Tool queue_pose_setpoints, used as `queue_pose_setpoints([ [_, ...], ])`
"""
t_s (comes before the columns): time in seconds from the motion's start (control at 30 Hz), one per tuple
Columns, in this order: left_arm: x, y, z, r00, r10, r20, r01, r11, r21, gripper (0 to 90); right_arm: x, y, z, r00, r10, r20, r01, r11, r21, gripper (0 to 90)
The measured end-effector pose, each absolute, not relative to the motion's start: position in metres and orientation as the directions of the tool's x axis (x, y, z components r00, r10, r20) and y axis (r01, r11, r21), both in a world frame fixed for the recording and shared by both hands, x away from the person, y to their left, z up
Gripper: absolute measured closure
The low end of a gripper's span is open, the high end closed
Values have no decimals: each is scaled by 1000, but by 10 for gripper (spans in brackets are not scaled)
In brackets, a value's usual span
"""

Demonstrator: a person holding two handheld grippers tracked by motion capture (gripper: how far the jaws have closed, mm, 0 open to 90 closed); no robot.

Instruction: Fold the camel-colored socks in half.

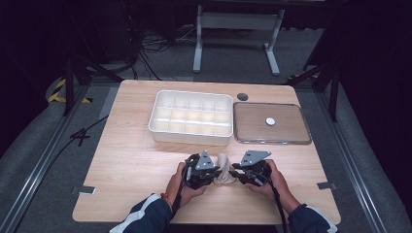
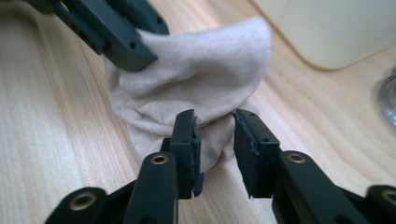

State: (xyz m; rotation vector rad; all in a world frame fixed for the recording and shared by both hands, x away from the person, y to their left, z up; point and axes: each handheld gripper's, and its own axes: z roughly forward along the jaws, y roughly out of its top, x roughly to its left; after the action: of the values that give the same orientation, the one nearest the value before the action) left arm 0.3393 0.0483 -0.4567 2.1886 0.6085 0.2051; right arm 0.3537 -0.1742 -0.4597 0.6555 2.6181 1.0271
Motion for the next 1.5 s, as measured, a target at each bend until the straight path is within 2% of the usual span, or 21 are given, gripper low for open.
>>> queue_pose_setpoints([
  [0.13,338,42,-458,879,475,-43,337,-555,760,817,354,-168,-468,-859,507,-73,331,658,676,763],
  [0.53,337,32,-461,888,460,-6,313,-594,741,811,352,-165,-469,-855,512,-86,323,655,683,774],
  [0.67,338,32,-462,888,460,-7,312,-590,745,814,354,-169,-465,-858,508,-80,323,654,684,703],
  [0.73,338,31,-463,888,459,-10,311,-586,748,814,356,-173,-460,-855,515,-63,331,635,698,701],
  [0.93,339,32,-464,888,459,-19,318,-584,747,815,363,-180,-441,-822,569,1,345,497,796,648],
  [1.0,338,31,-465,885,465,-29,326,-572,753,815,367,-175,-439,-820,571,19,345,469,813,610],
  [1.13,338,31,-467,884,466,-35,327,-565,758,815,374,-168,-440,-823,564,63,364,440,821,597],
  [1.3,337,30,-467,883,469,-29,323,-560,763,813,379,-162,-452,-818,570,75,402,475,783,634],
  [1.37,336,30,-468,883,468,-19,317,-566,761,812,380,-162,-459,-823,566,46,397,516,759,706],
  [1.5,336,31,-467,889,458,-19,313,-576,755,793,380,-164,-462,-828,558,53,399,520,756,764],
])
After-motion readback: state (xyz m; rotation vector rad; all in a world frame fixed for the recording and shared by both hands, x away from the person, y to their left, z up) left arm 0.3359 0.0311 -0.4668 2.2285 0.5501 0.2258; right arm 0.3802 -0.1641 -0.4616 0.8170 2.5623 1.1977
